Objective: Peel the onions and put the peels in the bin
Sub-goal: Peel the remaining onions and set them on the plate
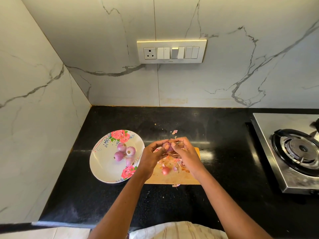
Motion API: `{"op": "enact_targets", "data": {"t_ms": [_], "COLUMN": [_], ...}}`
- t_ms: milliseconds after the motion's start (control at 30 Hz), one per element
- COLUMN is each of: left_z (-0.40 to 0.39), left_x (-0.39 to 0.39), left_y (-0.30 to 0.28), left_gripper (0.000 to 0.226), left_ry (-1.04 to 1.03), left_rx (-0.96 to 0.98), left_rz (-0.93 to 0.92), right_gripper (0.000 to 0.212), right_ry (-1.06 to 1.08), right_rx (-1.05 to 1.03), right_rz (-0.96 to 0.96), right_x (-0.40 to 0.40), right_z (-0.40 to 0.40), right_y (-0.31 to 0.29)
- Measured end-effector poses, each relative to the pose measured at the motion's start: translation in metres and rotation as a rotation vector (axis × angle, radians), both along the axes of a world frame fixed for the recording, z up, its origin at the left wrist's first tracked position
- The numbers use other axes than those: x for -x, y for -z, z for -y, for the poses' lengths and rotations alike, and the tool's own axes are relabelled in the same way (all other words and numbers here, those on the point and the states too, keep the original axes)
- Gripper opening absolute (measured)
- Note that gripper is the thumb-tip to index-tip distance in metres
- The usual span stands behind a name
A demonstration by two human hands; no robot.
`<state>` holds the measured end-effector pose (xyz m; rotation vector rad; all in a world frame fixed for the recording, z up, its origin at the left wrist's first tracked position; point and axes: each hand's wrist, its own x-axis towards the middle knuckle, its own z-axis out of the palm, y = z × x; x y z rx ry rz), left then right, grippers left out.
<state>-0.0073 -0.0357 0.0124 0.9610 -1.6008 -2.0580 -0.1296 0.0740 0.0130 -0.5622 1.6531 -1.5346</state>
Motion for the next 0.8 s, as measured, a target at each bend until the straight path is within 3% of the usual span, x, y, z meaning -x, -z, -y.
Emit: {"op": "enact_targets", "data": {"t_ms": [167, 400, 600, 700, 800], "left_z": [0.002, -0.002, -0.002, -0.001, 0.003], "left_x": [-0.001, -0.006, -0.01, -0.011, -0.007], "left_y": [0.001, -0.003, -0.007, -0.007, -0.007], "left_gripper": [0.032, 0.042, 0.037, 0.028, 0.029], "left_ry": [0.038, 0.068, 0.098, 0.032, -0.029], "left_rx": [0.05, -0.07, -0.23, -0.295, -0.347], "left_rz": [0.058, 0.009, -0.064, -0.085, -0.087], "right_gripper": [0.01, 0.017, 0.012, 0.004, 0.018], "right_ry": [0.061, 0.153, 0.189, 0.059, -0.105], "right_rx": [-0.071, -0.143, -0.277, -0.327, -0.377], "right_rz": [-0.158, -0.086, -0.196, -0.379, -0.498], "right_x": [0.007, 0.011, 0.016, 0.019, 0.017], "right_z": [0.004, 0.002, -0.001, -0.004, -0.006], "right_y": [0.004, 0.018, 0.024, 0.029, 0.037]}}
